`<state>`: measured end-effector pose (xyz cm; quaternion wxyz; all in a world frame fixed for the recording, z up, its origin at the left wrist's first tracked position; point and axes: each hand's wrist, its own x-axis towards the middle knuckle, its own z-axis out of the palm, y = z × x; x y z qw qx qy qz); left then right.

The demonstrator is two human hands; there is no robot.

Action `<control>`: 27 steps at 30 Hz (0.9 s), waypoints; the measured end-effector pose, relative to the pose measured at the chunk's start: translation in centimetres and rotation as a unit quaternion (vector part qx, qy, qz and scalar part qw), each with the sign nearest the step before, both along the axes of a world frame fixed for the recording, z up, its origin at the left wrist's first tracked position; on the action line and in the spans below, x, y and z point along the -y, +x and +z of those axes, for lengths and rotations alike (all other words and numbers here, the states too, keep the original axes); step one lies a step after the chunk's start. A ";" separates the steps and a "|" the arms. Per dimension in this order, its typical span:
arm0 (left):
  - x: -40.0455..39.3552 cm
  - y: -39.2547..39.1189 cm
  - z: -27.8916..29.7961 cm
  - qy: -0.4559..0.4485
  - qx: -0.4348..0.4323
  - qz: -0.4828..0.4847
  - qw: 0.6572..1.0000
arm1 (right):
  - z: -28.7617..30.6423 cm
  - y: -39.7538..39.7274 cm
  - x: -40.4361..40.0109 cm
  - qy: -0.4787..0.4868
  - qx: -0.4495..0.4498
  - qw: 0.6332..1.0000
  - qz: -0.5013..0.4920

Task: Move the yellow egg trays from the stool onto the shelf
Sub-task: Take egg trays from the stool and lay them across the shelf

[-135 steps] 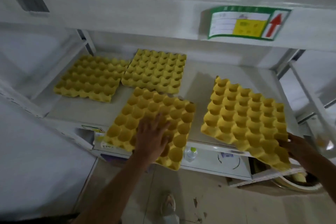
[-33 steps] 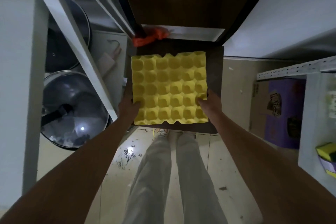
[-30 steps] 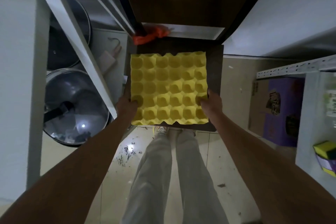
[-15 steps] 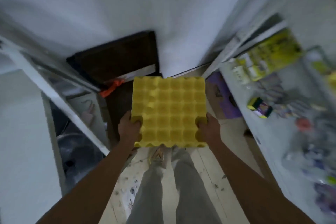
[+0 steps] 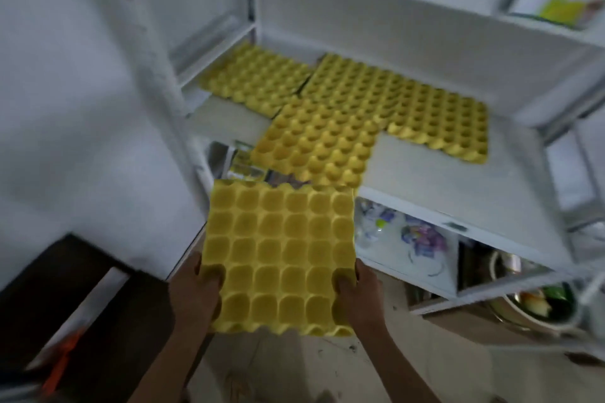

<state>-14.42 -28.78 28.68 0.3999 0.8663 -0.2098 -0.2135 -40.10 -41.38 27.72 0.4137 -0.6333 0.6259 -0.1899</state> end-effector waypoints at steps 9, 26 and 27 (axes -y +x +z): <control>12.3 -13.4 7.2 0.041 0.082 -0.218 0.972 | 3.8 -18.5 5.0 -0.024 0.000 0.994 -0.110; 35.7 -16.0 3.7 0.131 0.296 -0.405 0.855 | 1.4 -22.3 24.7 0.003 -0.067 0.972 -0.224; 36.5 -15.7 3.2 0.142 0.310 -0.419 0.842 | 1.0 -22.0 25.2 0.000 -0.073 0.971 -0.227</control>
